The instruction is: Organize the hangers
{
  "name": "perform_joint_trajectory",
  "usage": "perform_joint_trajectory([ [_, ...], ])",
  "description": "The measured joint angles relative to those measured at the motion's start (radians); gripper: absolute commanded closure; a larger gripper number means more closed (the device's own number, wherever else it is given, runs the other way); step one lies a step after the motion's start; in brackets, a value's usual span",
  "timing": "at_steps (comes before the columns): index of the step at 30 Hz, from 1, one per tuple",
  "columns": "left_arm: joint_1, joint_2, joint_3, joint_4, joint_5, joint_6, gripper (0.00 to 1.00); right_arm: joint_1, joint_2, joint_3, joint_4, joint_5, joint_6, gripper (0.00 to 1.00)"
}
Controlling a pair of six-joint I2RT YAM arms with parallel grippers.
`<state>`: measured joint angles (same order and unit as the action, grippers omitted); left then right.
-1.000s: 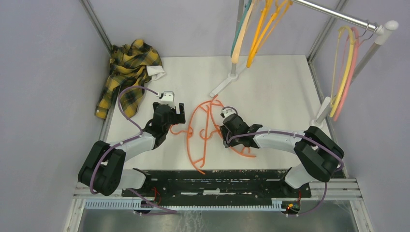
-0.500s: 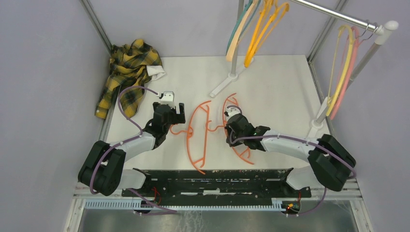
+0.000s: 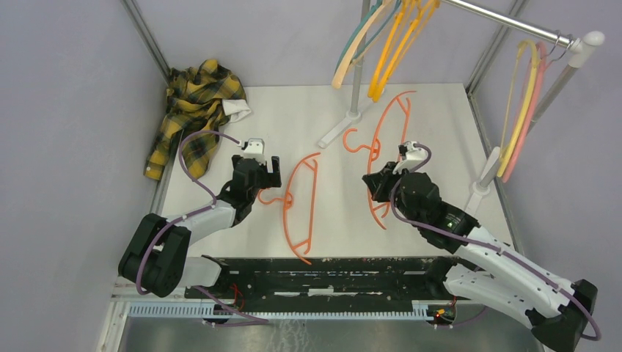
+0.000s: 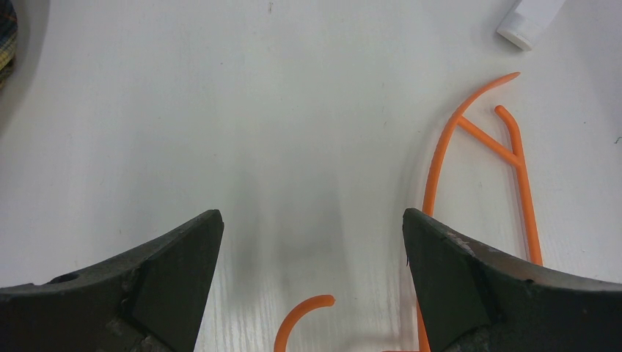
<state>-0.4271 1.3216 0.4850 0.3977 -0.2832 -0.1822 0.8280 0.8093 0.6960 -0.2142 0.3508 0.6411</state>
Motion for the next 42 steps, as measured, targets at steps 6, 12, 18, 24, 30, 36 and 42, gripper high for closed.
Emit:
perform_joint_trajectory([
  [6,0.000,0.000,0.000,0.000,0.000,0.000,0.01,-0.009,-0.041,0.077,-0.094,0.092,0.012,1.00],
  [12,0.000,0.000,0.000,0.000,-0.001,0.000,0.01,-0.068,-0.039,0.211,-0.132,0.093,0.005,1.00],
  [18,0.000,-0.005,0.000,0.000,-0.003,0.000,0.01,-0.112,0.005,0.407,-0.134,0.058,-0.002,0.99],
  [24,0.000,-0.008,0.000,0.000,-0.003,0.000,0.01,-0.158,0.092,0.559,-0.132,0.077,-0.026,1.00],
  [30,0.000,-0.034,0.000,0.000,-0.004,0.000,0.01,-0.304,0.242,0.701,-0.132,0.021,0.023,0.99],
  [36,0.000,-0.036,0.000,0.000,-0.004,0.000,0.01,-0.415,0.302,0.686,-0.091,-0.062,0.127,0.99],
  [42,0.000,-0.036,0.000,0.000,-0.004,0.000,0.01,-0.501,0.303,0.658,-0.007,-0.135,0.210,0.99],
])
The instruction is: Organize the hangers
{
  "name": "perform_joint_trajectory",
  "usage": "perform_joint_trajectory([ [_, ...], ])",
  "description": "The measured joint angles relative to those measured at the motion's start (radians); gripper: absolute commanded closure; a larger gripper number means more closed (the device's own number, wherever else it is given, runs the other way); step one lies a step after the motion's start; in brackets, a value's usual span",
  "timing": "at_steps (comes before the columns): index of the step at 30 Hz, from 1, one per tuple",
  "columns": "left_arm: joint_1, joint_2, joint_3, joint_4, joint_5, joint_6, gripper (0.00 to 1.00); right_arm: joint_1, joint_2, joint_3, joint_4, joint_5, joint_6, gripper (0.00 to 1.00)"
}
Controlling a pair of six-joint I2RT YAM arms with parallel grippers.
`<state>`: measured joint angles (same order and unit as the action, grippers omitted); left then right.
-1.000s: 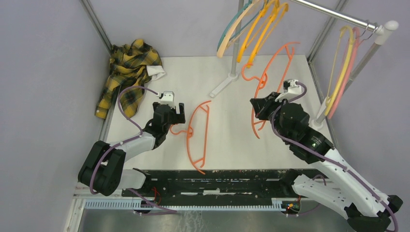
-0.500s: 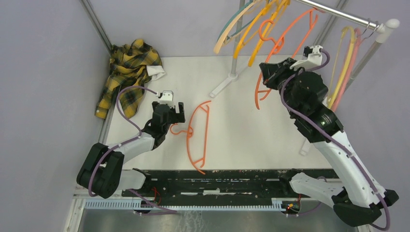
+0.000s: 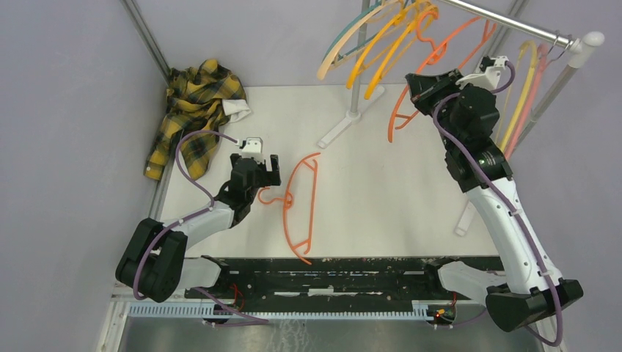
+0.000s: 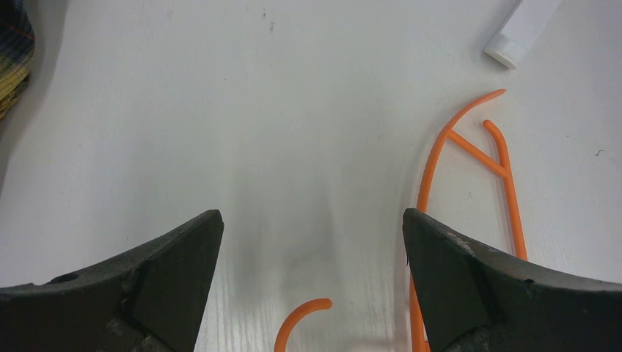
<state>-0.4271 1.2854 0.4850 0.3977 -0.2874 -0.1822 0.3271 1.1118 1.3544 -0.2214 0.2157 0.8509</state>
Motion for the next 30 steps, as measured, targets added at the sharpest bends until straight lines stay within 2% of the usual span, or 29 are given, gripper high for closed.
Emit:
perform_joint_trajectory([
  [5,0.000,0.000,0.000,0.000,0.000,0.000,0.01,-0.101,0.034,0.006,0.082,-0.062,0.063,0.99],
  [10,0.000,0.000,0.000,0.000,-0.001,0.000,0.01,-0.202,0.153,0.031,0.170,-0.170,0.163,0.99],
  [16,0.000,0.000,0.000,0.000,-0.007,0.000,0.01,-0.246,0.274,0.032,0.253,-0.259,0.259,0.99],
  [22,0.000,0.000,0.000,0.000,-0.019,0.000,0.01,-0.251,0.266,0.022,0.303,-0.297,0.285,0.99],
  [30,0.000,0.015,0.000,0.000,-0.021,0.000,0.01,-0.253,0.183,-0.032,0.279,-0.331,0.279,0.99],
])
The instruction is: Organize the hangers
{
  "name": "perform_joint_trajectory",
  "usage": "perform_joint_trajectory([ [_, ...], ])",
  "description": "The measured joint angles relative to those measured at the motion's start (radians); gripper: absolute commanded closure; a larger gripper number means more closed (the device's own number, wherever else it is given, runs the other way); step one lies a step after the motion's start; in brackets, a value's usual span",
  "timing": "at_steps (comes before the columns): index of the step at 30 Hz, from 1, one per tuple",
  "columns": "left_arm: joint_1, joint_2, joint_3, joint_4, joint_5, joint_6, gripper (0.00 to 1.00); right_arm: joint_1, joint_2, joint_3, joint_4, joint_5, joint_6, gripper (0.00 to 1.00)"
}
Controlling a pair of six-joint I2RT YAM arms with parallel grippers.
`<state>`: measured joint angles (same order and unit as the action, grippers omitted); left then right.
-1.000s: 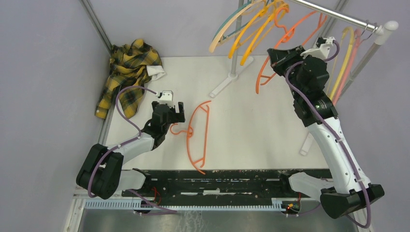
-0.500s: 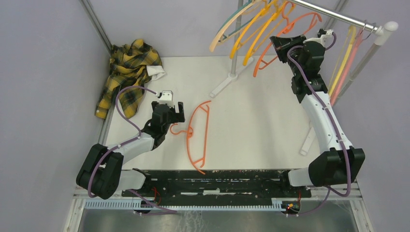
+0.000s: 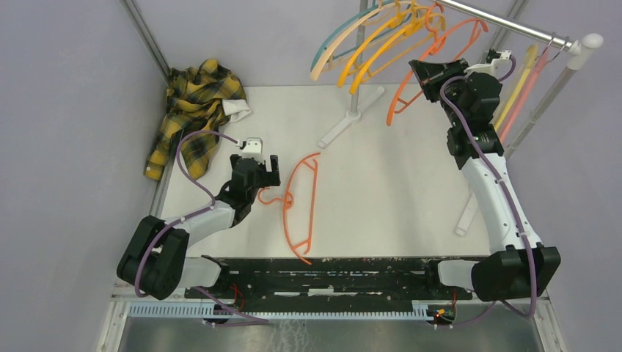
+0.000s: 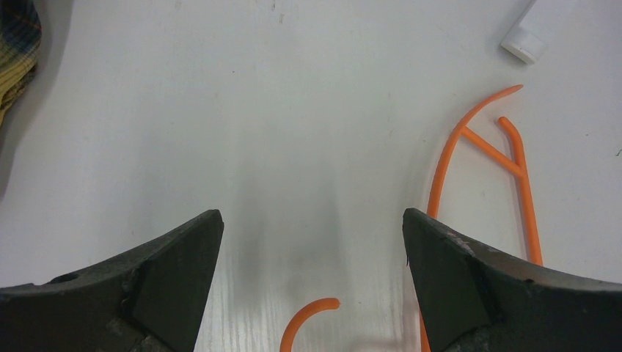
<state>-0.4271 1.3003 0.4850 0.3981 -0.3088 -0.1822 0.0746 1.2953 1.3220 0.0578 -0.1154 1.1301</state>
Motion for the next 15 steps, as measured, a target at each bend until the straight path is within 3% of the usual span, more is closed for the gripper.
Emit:
perform_joint_trajectory([
  [15,0.000,0.016,0.000,0.001,0.000,0.000,0.01,0.000,-0.108,-0.071,0.011,-0.064,-0.010,0.99],
])
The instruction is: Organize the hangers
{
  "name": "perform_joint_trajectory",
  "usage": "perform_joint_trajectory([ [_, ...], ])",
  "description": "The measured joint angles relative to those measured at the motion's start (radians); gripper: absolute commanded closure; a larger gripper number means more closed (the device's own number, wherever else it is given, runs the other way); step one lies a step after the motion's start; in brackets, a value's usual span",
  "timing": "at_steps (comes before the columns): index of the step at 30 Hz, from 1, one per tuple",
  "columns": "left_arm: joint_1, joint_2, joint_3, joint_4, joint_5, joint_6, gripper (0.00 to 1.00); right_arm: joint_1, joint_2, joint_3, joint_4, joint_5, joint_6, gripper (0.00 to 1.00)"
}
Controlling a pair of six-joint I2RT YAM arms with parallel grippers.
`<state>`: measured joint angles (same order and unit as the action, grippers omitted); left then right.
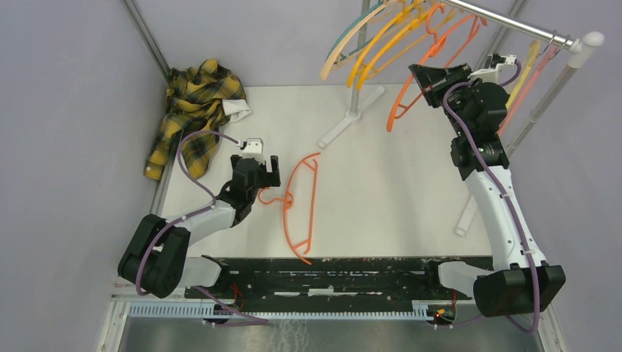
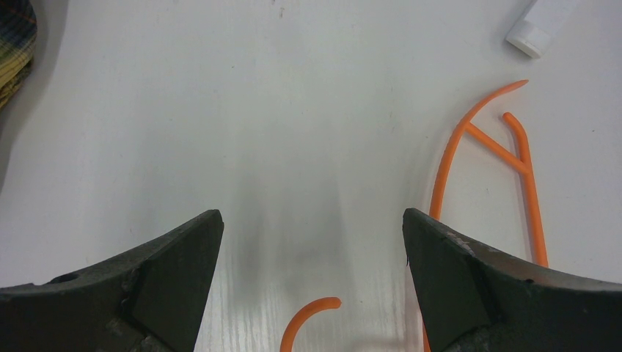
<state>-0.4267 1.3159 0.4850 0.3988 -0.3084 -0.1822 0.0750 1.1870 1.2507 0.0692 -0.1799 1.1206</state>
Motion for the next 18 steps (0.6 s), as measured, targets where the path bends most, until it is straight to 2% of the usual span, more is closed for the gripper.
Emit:
perform_joint_trajectory([
  [18,0.000,0.000,0.000,0.000,0.000,0.000,0.01,0.000,0.095,0.074,0.034,0.014,0.000,0.99],
])
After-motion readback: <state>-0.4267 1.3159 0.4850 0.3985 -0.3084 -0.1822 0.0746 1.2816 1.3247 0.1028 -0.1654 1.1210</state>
